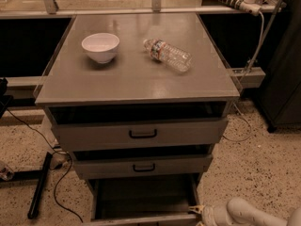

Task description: Open bottom drawer

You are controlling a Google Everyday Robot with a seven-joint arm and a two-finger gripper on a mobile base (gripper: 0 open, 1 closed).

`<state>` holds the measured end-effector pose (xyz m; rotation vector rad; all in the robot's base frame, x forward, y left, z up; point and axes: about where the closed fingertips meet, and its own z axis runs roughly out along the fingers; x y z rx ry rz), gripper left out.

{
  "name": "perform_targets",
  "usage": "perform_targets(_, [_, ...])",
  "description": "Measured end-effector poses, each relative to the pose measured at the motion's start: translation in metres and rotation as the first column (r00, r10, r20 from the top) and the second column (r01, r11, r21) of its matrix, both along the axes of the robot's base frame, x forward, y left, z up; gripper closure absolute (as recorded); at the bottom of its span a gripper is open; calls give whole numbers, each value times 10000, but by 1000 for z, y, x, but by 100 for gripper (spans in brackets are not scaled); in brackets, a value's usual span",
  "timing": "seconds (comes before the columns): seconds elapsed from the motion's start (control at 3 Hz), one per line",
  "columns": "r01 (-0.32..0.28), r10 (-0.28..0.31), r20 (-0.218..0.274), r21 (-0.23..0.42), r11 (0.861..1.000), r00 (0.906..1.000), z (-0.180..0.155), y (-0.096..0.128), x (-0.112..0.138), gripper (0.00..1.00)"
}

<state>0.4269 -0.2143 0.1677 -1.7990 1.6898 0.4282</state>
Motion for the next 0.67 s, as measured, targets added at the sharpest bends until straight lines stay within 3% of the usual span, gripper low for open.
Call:
perform_targets(0.33, [-1, 1, -1, 1, 10000, 10000, 0, 0, 0, 0])
perform_targets(0.67, [-1, 1, -1, 1, 10000, 10000, 0, 0, 0, 0])
